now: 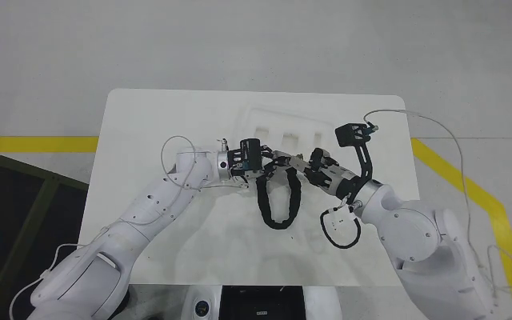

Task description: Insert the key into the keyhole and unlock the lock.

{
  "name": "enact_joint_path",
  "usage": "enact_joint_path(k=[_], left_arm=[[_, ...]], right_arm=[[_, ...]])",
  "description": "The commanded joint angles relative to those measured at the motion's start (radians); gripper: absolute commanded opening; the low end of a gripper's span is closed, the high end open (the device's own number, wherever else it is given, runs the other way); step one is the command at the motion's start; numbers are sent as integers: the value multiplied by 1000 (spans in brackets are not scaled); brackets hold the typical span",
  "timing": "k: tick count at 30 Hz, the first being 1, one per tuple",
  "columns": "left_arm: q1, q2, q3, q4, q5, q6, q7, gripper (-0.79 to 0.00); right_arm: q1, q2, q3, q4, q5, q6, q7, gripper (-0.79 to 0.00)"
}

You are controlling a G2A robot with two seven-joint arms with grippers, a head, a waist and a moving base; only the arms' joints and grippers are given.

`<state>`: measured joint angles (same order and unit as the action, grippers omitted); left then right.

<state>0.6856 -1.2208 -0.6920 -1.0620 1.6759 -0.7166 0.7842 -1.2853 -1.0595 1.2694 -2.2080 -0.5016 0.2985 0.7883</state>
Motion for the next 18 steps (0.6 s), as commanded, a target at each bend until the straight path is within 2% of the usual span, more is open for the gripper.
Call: enact_joint_path(k=[1,18], left_arm=[[2,0,-2,0,0,0,-1,-785],[11,-2,-15,-18,10,-12,-13,-785]], right_arm=[[0,0,0,-1,-2,-10,-1,-785],[38,-7,-41,44,-40,-13,5,-785]])
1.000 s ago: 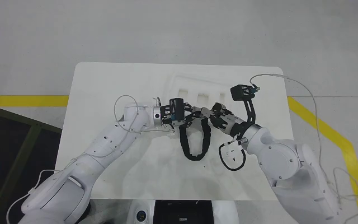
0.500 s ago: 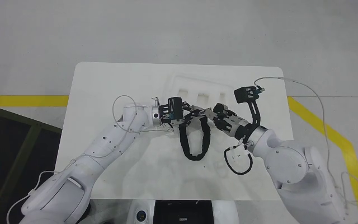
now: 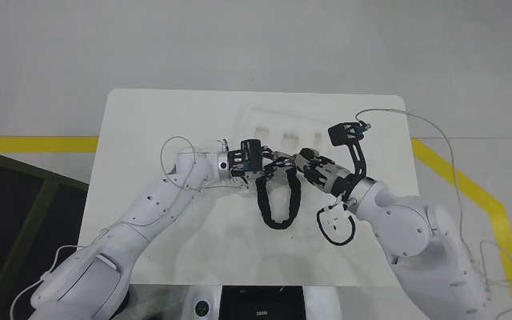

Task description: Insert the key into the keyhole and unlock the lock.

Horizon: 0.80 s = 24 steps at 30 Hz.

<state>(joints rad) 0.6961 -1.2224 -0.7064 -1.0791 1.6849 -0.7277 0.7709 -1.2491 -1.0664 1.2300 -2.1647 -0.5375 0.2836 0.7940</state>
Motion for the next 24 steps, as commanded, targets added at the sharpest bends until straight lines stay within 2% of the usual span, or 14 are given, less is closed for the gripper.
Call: enact_joint_path(k=[1,4,5,6,7,11,13,20,24], left_arm=[[0,0,-1,-1,3,-1,0,-785],[1,-1,-2,0,4,-3,0,-785],[1,-1,-3,1,3,-4,0,-785],[1,-1,-3,3,3,-5,-1,-785],[0,-2,-5,4,3,-7,-1,-785],[-9,0,-10,12,1,-37,0,-785],[-21,1,-11,13,4,-72,3,-785],[-94,7,-3,14,41,-245,9,-785],[-123,8,8,12,48,-285,22,-785]], right_arm=[[4,-1,-3,-1,-7,2,0,-785],[8,-1,-4,-5,-16,-1,4,-782],[8,-1,-2,-8,-17,-3,3,-502],[7,-1,2,-11,-17,-10,0,-139],[6,-1,7,-13,-16,-21,-4,0],[-10,3,45,-13,-3,-83,-25,0],[-17,6,68,-12,6,-150,-33,0],[-30,27,138,35,-23,-586,-25,0],[-34,38,172,79,-51,-807,-46,0]])
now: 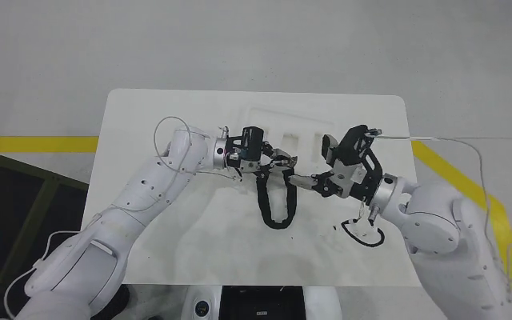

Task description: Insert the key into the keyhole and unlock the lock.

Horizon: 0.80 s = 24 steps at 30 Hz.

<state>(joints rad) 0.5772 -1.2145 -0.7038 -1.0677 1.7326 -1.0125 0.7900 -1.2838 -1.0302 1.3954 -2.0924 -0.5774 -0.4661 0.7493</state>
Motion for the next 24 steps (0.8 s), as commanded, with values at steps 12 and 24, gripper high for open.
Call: enact_joint_path(k=[12,24], left_arm=[[-99,24,155,27,-102,0,18,-785],[-127,49,197,26,-155,0,17,-785]], right_arm=[[47,24,63,61,-230,-435,-110,0],[38,28,50,15,-284,-537,-158,0]])
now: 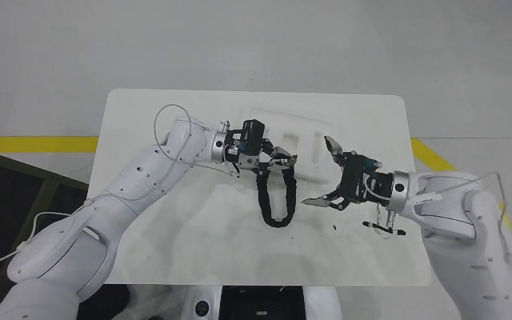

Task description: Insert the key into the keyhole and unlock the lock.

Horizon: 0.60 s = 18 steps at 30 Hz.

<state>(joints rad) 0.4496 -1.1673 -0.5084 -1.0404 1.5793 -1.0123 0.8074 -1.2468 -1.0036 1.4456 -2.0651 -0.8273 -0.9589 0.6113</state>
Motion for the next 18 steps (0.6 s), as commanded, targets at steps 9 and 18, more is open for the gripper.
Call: enact_joint_path(k=[9,18], left_arm=[[-3,7,30,-23,-15,0,-27,-785],[1,2,47,-28,-35,0,-59,-785]], right_arm=[[51,32,-74,16,-337,-53,-267,0],[85,53,-156,54,-644,-53,-503,0]])
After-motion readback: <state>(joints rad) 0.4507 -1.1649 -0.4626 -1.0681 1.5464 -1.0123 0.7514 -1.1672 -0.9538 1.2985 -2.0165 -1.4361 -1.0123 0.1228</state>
